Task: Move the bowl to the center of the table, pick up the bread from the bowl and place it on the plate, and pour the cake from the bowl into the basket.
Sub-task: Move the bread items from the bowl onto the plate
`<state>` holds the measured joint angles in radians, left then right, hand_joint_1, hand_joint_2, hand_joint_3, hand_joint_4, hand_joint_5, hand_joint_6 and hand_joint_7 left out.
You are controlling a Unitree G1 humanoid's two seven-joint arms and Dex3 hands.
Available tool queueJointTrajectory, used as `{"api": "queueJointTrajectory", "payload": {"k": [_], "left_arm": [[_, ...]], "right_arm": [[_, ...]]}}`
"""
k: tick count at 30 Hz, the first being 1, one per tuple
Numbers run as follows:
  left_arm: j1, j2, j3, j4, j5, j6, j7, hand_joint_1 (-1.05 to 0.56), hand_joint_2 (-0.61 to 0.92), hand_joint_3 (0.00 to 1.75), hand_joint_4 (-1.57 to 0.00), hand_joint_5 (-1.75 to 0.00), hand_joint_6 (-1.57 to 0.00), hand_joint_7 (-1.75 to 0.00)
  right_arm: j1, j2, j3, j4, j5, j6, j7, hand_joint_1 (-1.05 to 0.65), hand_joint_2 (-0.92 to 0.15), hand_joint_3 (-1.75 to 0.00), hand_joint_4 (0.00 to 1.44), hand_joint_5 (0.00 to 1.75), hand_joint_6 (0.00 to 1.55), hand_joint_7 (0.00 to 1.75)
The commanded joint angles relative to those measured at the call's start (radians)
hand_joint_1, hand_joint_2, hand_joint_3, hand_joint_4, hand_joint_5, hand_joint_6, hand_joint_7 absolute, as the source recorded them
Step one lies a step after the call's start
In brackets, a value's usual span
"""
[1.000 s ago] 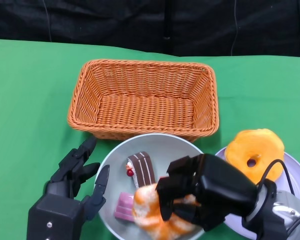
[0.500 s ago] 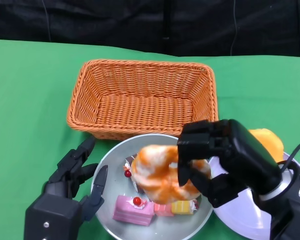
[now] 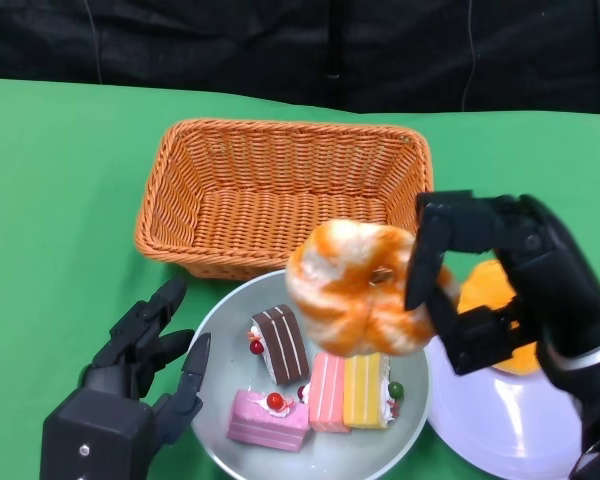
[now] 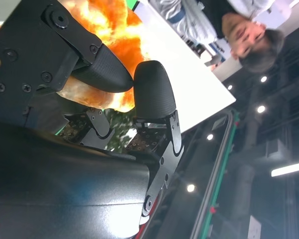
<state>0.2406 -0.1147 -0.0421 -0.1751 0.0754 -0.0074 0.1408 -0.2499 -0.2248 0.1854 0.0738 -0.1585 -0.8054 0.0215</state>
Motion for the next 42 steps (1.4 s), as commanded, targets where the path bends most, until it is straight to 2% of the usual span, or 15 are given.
{"api": "queueJointTrajectory", "payload": {"k": [1, 9, 17, 27, 36, 42], "left_arm": [[-0.001, 0.014, 0.008, 0.0, -0.002, 0.005, -0.007, -0.5, 0.92, 0.52, -0.18, -0.96, -0.53, -0.02], [-0.007, 0.013, 0.013, 0.001, -0.005, 0.013, -0.011, -0.51, 0.92, 0.52, -0.18, -0.95, -0.53, -0.02], [-0.009, 0.014, 0.014, 0.004, -0.01, 0.007, -0.018, -0.52, 0.92, 0.52, -0.18, -0.96, -0.52, -0.02], [-0.011, 0.018, 0.019, 0.004, -0.006, 0.009, -0.018, -0.52, 0.92, 0.52, -0.18, -0.95, -0.52, -0.02], [-0.005, 0.027, 0.023, -0.002, -0.016, 0.008, -0.027, -0.51, 0.92, 0.52, -0.18, -0.96, -0.53, -0.02], [-0.004, 0.027, 0.02, -0.009, -0.012, 0.015, -0.024, -0.52, 0.92, 0.52, -0.18, -0.96, -0.53, -0.02]], "right_arm": [[0.002, -0.022, -0.075, 0.003, 0.009, 0.009, -0.003, -0.01, -0.15, -1.75, 1.06, 1.75, 0.91, 1.61], [0.02, -0.068, -0.181, -0.007, 0.026, 0.07, 0.029, -0.05, -0.15, -1.75, 1.07, 1.75, 0.92, 1.61], [0.105, -0.109, -0.239, -0.075, -0.033, 0.157, 0.043, 0.06, -0.11, -1.75, 1.08, 1.75, 0.91, 1.64], [0.212, -0.153, -0.232, -0.1, -0.111, 0.248, 0.078, 0.14, -0.06, -1.75, 1.04, 1.75, 0.89, 1.6], [0.24, -0.204, -0.172, -0.094, -0.211, 0.333, 0.154, 0.16, -0.13, -1.6, 0.96, 1.75, 0.86, 1.56], [0.237, -0.229, -0.151, -0.103, -0.223, 0.398, 0.204, 0.12, -0.19, -1.5, 0.98, 1.62, 0.93, 1.33]]}}
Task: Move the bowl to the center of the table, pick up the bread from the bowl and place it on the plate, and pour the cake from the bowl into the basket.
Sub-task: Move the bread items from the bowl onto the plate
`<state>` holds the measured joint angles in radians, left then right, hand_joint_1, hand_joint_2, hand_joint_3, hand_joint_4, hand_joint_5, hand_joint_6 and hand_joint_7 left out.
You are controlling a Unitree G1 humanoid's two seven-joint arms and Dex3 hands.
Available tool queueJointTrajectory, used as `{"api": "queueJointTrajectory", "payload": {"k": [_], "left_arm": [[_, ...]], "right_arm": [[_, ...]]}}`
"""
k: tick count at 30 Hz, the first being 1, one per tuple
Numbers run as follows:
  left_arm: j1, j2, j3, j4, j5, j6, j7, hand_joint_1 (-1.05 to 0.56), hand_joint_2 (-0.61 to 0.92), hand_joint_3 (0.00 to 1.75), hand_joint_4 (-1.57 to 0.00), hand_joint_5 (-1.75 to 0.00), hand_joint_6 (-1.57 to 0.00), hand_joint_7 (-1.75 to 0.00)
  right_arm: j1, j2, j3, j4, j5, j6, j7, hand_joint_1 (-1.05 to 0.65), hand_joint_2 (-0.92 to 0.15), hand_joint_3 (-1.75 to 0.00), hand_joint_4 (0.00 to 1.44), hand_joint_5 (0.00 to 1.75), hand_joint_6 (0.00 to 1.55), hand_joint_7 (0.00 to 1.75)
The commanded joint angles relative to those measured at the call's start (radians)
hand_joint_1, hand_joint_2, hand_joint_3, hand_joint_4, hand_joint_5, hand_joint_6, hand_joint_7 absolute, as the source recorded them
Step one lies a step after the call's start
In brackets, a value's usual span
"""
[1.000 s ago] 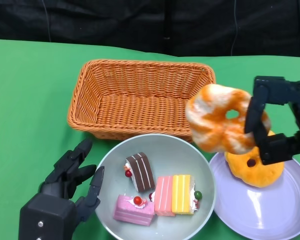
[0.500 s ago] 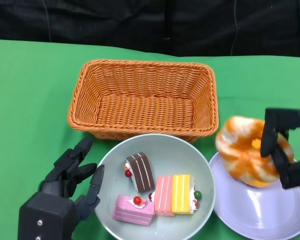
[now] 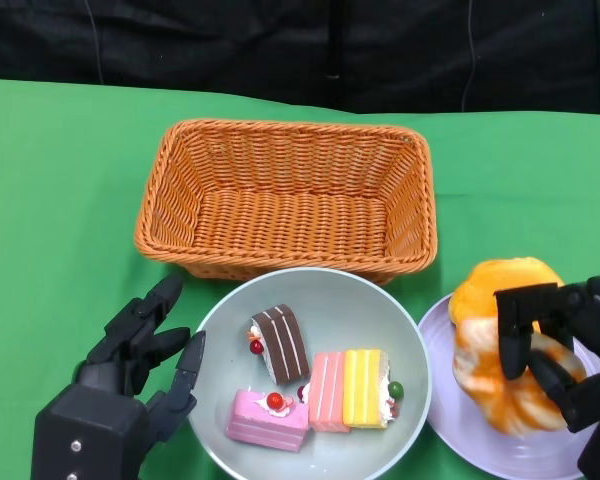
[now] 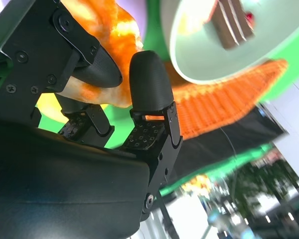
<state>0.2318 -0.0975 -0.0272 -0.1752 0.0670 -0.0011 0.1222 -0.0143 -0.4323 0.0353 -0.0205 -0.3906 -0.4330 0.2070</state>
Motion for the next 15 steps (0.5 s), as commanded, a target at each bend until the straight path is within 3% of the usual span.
{"api": "queueJointTrajectory", "payload": {"k": [1, 3, 4, 5, 6, 9, 15], "left_arm": [[0.006, 0.009, 0.005, -0.01, -0.004, 0.012, -0.006, -0.51, 0.92, 0.52, -0.18, -0.96, -0.53, -0.02], [0.006, 0.01, 0.004, -0.01, -0.006, 0.014, -0.008, -0.51, 0.92, 0.52, -0.18, -0.96, -0.53, -0.02], [0.006, 0.011, 0.004, -0.009, -0.006, 0.013, -0.009, -0.51, 0.92, 0.52, -0.18, -0.96, -0.53, -0.02], [0.006, 0.012, 0.005, -0.009, -0.006, 0.013, -0.01, -0.51, 0.92, 0.52, -0.17, -0.96, -0.53, -0.02], [0.005, 0.011, 0.005, -0.01, -0.006, 0.015, -0.009, -0.51, 0.92, 0.52, -0.17, -0.96, -0.53, -0.02], [0.005, 0.011, 0.006, -0.01, -0.006, 0.015, -0.009, -0.51, 0.92, 0.52, -0.17, -0.96, -0.53, -0.02], [0.004, 0.01, 0.006, -0.009, -0.007, 0.014, -0.009, -0.51, 0.92, 0.51, -0.17, -0.97, -0.53, -0.02]], "right_arm": [[0.002, -0.023, 0.001, -0.01, 0.012, 0.039, 0.024, 0.09, -0.26, -1.34, 0.95, 1.44, 0.88, 1.11], [0.001, -0.042, 0.011, -0.024, -0.012, 0.087, 0.054, 0.0, -0.45, -0.92, 0.81, 1.0, 0.78, 0.54], [-0.001, -0.058, 0.018, -0.031, -0.035, 0.101, 0.068, -0.11, -0.63, -0.6, 0.72, 0.72, 0.68, 0.32], [-0.003, -0.069, 0.023, -0.036, -0.05, 0.111, 0.077, -0.22, -0.8, -0.28, 0.68, 0.46, 0.6, 0.14], [-0.006, -0.087, 0.03, -0.042, -0.073, 0.115, 0.086, -0.26, -0.86, -0.17, 0.67, 0.37, 0.57, 0.08], [-0.011, -0.121, 0.046, -0.061, -0.131, 0.134, 0.098, -0.46, -0.91, -0.1, 0.52, 0.2, 0.41, 0.01], [0.003, -0.135, 0.055, -0.133, -0.226, 0.222, 0.103, -0.61, -0.92, -0.14, 0.34, 0.09, 0.24, 0.0]]}}
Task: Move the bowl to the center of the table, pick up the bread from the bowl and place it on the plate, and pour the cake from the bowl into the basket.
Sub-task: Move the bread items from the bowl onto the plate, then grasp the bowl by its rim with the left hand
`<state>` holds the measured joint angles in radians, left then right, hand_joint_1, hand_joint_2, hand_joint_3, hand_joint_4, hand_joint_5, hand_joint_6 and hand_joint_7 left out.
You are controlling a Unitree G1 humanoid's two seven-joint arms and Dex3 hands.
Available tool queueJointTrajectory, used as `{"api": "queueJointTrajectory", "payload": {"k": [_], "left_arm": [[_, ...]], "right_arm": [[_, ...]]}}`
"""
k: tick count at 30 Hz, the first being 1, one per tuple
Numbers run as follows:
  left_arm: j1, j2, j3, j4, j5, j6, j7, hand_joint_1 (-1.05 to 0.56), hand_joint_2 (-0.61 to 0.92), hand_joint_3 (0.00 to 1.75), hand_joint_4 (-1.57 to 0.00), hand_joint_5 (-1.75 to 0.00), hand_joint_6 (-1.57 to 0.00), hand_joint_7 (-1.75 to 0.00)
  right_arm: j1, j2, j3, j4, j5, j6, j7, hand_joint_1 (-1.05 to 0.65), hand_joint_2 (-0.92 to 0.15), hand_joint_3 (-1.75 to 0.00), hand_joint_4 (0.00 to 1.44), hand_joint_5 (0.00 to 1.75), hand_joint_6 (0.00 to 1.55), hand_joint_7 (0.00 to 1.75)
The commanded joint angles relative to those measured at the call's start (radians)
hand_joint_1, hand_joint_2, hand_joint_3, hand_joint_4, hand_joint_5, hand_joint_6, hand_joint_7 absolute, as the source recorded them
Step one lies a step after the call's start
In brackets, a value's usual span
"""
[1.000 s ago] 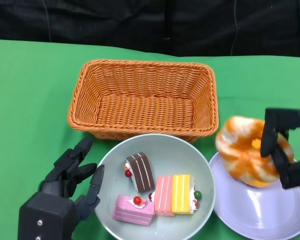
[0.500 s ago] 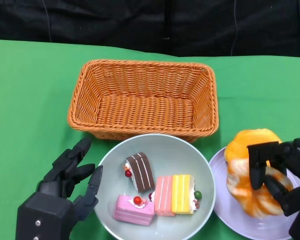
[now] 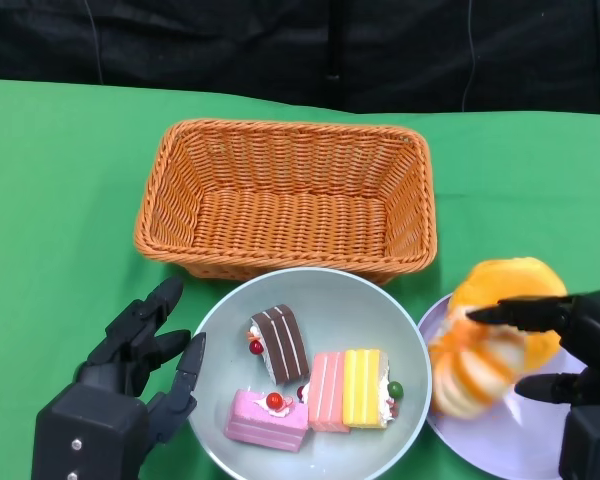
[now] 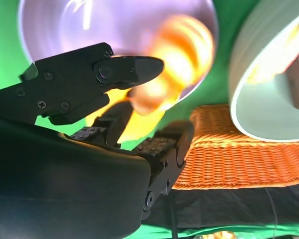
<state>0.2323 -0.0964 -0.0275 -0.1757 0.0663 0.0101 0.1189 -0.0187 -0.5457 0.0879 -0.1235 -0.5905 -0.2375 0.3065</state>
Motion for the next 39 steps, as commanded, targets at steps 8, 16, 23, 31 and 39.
{"api": "queueJointTrajectory", "payload": {"k": [8, 16, 23, 31, 39], "left_arm": [[0.005, 0.007, 0.007, -0.009, -0.005, 0.001, -0.003, -0.51, 0.92, 0.51, -0.17, -0.97, -0.53, -0.02], [0.007, 0.016, 0.011, -0.008, -0.004, -0.006, -0.008, -0.51, 0.92, 0.51, -0.18, -0.97, -0.53, -0.02], [0.018, 0.03, 0.011, -0.009, 0.005, -0.047, -0.009, -0.53, 0.92, 0.51, -0.17, -0.96, -0.54, -0.03], [0.034, 0.121, 0.03, -0.044, 0.165, -0.157, 0.032, -0.56, 0.92, 0.51, -0.2, -0.91, -0.54, -0.03], [0.048, 0.139, 0.037, -0.088, 0.222, -0.187, 0.044, -0.56, 0.92, 0.51, -0.23, -0.86, -0.55, -0.03]], "right_arm": [[0.03, -0.001, -0.001, -0.085, -0.117, 0.057, -0.083, -0.64, -0.92, -0.11, 0.32, 0.08, 0.25, 0.01], [0.054, 0.043, -0.017, -0.098, -0.143, 0.003, -0.277, -0.58, -0.92, -0.04, 0.4, 0.13, 0.29, 0.03], [0.059, 0.086, -0.027, -0.038, -0.096, -0.176, -0.492, -0.39, -0.92, -0.02, 0.52, 0.58, 0.49, 0.14], [0.048, 0.144, -0.012, 0.043, -0.053, -0.339, -0.615, -0.31, -0.92, -0.08, 0.45, 1.04, 0.62, 0.32], [0.046, 0.163, -0.022, 0.056, -0.037, -0.369, -0.611, -0.31, -0.92, -0.14, 0.38, 1.2, 0.48, 0.57]]}}
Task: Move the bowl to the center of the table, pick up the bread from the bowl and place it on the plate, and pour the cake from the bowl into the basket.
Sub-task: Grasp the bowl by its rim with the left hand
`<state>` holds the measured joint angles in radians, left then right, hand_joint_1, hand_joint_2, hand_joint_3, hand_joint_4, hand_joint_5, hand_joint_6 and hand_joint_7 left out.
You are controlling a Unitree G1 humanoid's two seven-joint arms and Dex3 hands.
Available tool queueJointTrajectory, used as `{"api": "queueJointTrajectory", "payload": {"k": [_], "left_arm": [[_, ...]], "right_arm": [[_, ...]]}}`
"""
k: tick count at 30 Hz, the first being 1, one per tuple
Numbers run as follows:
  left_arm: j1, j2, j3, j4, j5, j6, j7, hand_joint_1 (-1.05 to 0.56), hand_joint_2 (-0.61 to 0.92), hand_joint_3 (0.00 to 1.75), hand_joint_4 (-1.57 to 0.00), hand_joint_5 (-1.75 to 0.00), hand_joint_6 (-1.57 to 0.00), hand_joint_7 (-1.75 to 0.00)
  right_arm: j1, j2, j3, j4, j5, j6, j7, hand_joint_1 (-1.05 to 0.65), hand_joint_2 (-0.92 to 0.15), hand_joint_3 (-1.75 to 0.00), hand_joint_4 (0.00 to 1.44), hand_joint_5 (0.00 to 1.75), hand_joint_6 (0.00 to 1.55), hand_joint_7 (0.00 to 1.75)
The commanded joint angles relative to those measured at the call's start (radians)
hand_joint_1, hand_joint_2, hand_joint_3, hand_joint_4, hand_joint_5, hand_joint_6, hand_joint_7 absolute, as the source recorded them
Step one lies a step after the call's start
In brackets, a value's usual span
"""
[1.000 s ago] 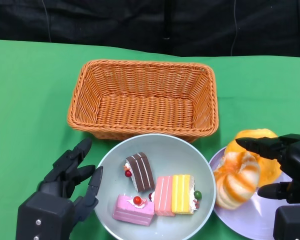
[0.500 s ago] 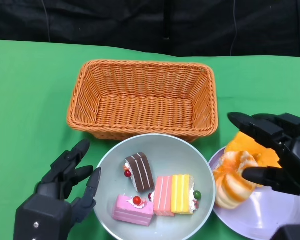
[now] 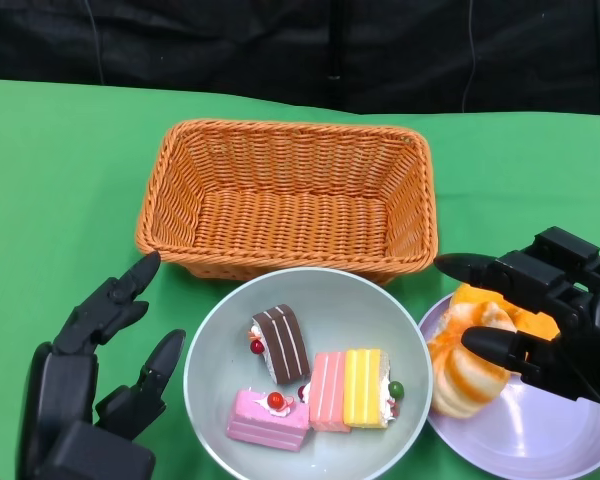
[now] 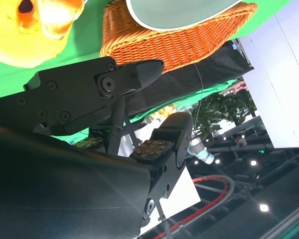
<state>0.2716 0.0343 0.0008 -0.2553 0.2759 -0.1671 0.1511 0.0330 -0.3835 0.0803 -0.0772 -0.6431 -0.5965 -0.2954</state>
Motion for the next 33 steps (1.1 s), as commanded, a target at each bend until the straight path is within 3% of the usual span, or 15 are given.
{"api": "queueJointTrajectory", "payload": {"k": [1, 10, 17, 26, 27, 28, 29, 30, 31, 33], "left_arm": [[0.009, 0.008, 0.008, -0.009, 0.013, -0.01, 0.012, -0.56, 0.92, 0.51, -0.23, -0.86, -0.55, -0.03], [0.009, 0.008, 0.008, -0.009, 0.013, -0.01, 0.012, -0.56, 0.92, 0.51, -0.23, -0.85, -0.55, -0.03], [0.037, 0.096, 0.046, -0.092, 0.07, -0.058, -0.016, -0.61, 0.92, 0.51, -0.21, -0.91, -0.53, -0.02], [0.04, 0.102, 0.047, -0.099, 0.074, -0.059, -0.019, -0.61, 0.92, 0.51, -0.19, -0.94, -0.53, -0.02], [0.004, 0.292, 0.064, -0.099, 0.201, -0.217, -0.063, -0.61, 0.92, 0.51, -0.19, -0.94, -0.53, -0.02], [-0.023, 0.434, 0.077, -0.099, 0.298, -0.336, -0.095, -0.7, 0.9, 0.27, -0.13, -1.01, -0.56, -0.05], [-0.043, 0.534, 0.083, -0.099, 0.368, -0.426, -0.111, -0.73, 0.9, 0.15, -0.11, -1.05, -0.56, -0.06], [-0.054, 0.588, 0.085, -0.097, 0.405, -0.476, -0.115, -0.74, 0.9, 0.09, -0.11, -1.07, -0.58, -0.08], [-0.057, 0.595, 0.084, -0.093, 0.41, -0.487, -0.107, -0.74, 0.9, 0.05, -0.11, -1.08, -0.58, -0.09], [-0.061, 0.608, 0.083, -0.08, 0.418, -0.509, -0.092, -0.74, 0.9, 0.03, -0.12, -1.08, -0.59, -0.09]], "right_arm": [[-0.005, 0.001, -0.015, 0.01, 0.015, -0.01, -0.008, -0.31, -0.92, -0.14, 0.38, 1.2, 0.48, 0.58], [-0.006, 0.002, -0.016, 0.011, 0.015, -0.012, -0.008, -0.31, -0.92, -0.14, 0.38, 1.2, 0.45, 0.63], [0.002, 0.021, -0.012, 0.008, 0.057, -0.028, 0.002, -0.27, -0.91, -0.12, 0.4, 1.22, 0.45, 0.68], [0.002, 0.022, -0.014, 0.011, 0.061, -0.034, 0.004, -0.26, -0.92, -0.12, 0.4, 1.23, 0.42, 0.73], [0.003, 0.049, -0.006, 0.026, 0.125, -0.069, -0.001, -0.26, -0.92, -0.12, 0.4, 1.23, 0.42, 0.73], [0.003, 0.068, 0.0, 0.038, 0.174, -0.096, -0.005, -0.2, -0.86, -0.25, 0.37, 1.31, 0.38, 0.86], [0.003, 0.086, 0.006, 0.049, 0.231, -0.12, 0.0, -0.18, -0.75, -0.47, 0.35, 1.34, 0.34, 0.95], [0.003, 0.097, 0.009, 0.056, 0.267, -0.135, 0.006, -0.16, -0.66, -0.65, 0.36, 1.38, 0.32, 1.02], [0.003, 0.101, 0.008, 0.06, 0.282, -0.141, 0.013, -0.15, -0.59, -0.78, 0.37, 1.41, 0.3, 1.06], [0.001, 0.106, 0.003, 0.066, 0.296, -0.152, 0.025, -0.15, -0.55, -0.86, 0.37, 1.42, 0.29, 1.09]]}}
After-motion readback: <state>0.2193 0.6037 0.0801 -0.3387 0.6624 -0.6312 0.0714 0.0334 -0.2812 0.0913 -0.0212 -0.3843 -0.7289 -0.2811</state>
